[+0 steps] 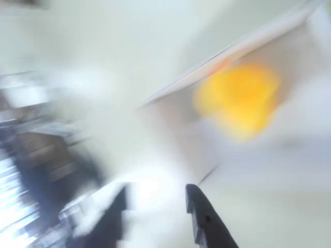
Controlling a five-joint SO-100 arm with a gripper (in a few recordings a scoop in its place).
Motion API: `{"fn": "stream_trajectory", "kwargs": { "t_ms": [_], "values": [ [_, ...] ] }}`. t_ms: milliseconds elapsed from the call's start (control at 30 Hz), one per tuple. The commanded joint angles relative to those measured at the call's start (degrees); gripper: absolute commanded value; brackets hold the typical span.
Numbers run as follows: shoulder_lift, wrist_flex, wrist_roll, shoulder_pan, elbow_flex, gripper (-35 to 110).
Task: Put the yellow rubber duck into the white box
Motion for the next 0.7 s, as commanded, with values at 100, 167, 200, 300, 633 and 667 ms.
{"fn": "stream_trajectory", "kwargs": {
  "t_ms": [100, 167, 200, 300, 633, 667],
  "values": [
    [48.9, 4.3, 7.6, -19.5, 8.3, 0],
    [62.5, -0.3, 7.6, -28.7, 24.8, 0],
    [69.2, -1.6, 7.6, -33.2, 33.7, 0],
    [86.3, -6.9, 7.6, -42.7, 61.9, 0],
    [99.7, 0.3, 20.2, -50.9, 93.2, 0],
    [99.7, 1.8, 21.7, -51.2, 92.8, 0]
  ]
}}
